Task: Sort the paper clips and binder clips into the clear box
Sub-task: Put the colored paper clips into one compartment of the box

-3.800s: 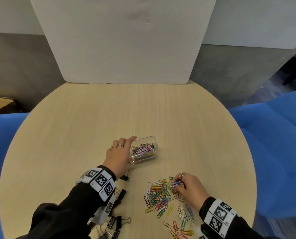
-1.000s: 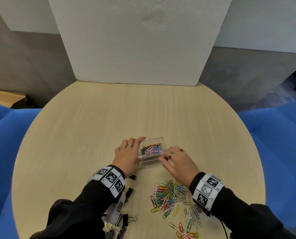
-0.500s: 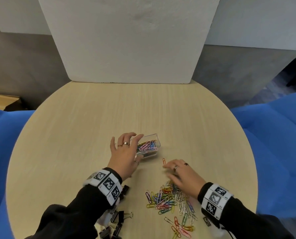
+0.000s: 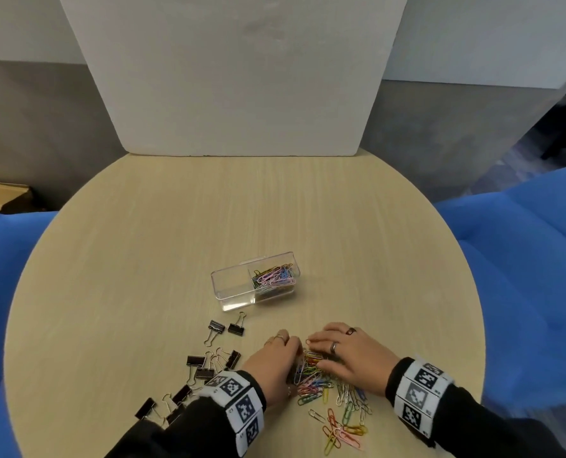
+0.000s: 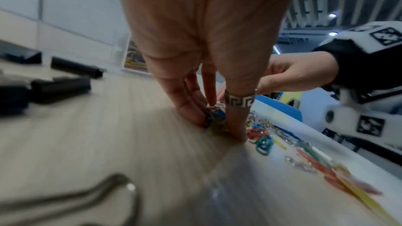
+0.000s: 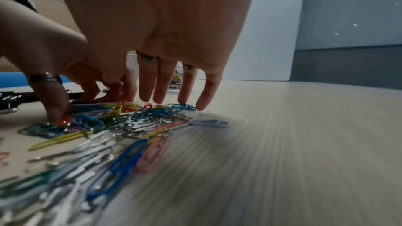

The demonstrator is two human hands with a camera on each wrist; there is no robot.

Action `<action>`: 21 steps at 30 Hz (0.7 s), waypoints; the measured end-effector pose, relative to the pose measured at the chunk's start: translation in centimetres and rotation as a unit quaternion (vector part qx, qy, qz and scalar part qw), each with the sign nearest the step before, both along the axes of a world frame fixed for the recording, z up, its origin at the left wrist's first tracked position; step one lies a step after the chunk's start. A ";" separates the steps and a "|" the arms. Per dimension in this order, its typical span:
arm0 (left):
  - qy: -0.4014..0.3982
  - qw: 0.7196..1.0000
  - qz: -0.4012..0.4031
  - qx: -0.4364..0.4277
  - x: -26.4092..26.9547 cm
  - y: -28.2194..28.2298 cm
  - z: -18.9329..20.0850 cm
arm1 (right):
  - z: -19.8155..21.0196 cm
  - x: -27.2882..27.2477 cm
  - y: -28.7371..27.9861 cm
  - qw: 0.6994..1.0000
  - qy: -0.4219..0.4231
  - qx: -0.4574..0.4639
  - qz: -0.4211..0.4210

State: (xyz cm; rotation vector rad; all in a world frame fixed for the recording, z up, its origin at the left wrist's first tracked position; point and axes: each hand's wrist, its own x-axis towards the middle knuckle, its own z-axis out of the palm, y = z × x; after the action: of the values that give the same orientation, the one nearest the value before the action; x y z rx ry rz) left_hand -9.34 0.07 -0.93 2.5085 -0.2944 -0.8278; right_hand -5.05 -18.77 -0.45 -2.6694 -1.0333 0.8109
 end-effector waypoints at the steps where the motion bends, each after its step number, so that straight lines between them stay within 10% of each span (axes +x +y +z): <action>1: 0.004 1.000 0.008 -0.025 0.2 -0.2 0.0 | 0.0 -0.2 -0.2 1.000 -0.003 0.011 -0.025; 13: -0.205 0.961 0.084 -0.163 4.2 3.8 4.5 | -1.0 -2.4 1.8 0.993 0.018 0.031 -0.111; 17: -0.356 0.921 0.132 -0.087 5.5 5.3 5.7 | -1.0 -2.4 2.5 0.989 0.022 0.075 -0.125; 21: -0.258 0.952 0.155 0.048 6.3 6.4 5.4 | -1.1 -2.0 2.7 0.982 0.029 0.111 -0.151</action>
State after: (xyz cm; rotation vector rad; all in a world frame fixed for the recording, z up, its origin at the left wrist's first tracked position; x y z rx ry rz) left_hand -3.01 6.47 4.43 2.7308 -0.0207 -0.0545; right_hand -7.03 -16.11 -1.54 -2.5094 -0.6379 0.6637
